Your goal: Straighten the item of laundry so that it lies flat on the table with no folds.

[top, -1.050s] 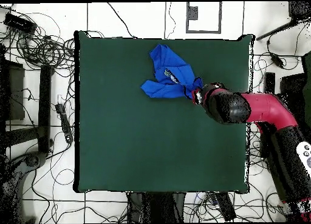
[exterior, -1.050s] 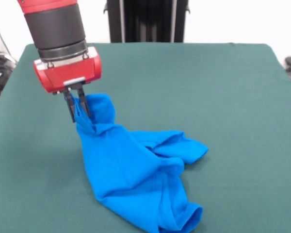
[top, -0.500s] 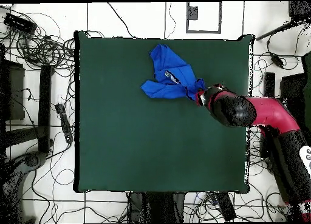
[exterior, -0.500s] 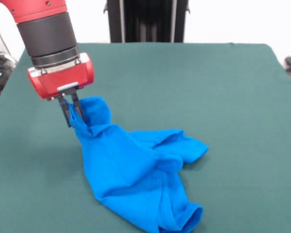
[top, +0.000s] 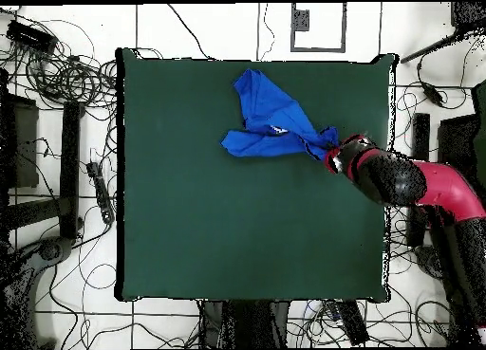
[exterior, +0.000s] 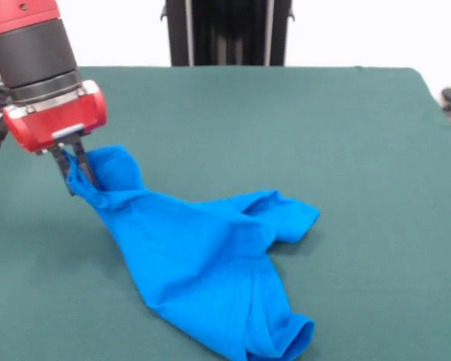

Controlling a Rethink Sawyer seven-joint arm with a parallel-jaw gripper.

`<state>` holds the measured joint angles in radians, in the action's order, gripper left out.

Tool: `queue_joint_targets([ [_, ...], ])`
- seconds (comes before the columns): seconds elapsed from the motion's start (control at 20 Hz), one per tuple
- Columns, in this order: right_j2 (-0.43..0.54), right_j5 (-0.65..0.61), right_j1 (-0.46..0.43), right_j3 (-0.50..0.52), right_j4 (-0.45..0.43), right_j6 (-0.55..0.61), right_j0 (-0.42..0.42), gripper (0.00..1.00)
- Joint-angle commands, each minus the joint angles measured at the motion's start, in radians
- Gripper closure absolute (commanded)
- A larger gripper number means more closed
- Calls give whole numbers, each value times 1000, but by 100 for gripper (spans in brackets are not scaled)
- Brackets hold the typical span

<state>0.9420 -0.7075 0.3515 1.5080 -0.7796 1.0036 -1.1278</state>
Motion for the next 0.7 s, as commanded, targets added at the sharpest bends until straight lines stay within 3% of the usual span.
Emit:
queue_joint_targets([
  [0.05,45,-230,-39,-88,22,-526,-8,100],
  [0.7,28,-255,-46,-127,64,-586,-6,100],
])
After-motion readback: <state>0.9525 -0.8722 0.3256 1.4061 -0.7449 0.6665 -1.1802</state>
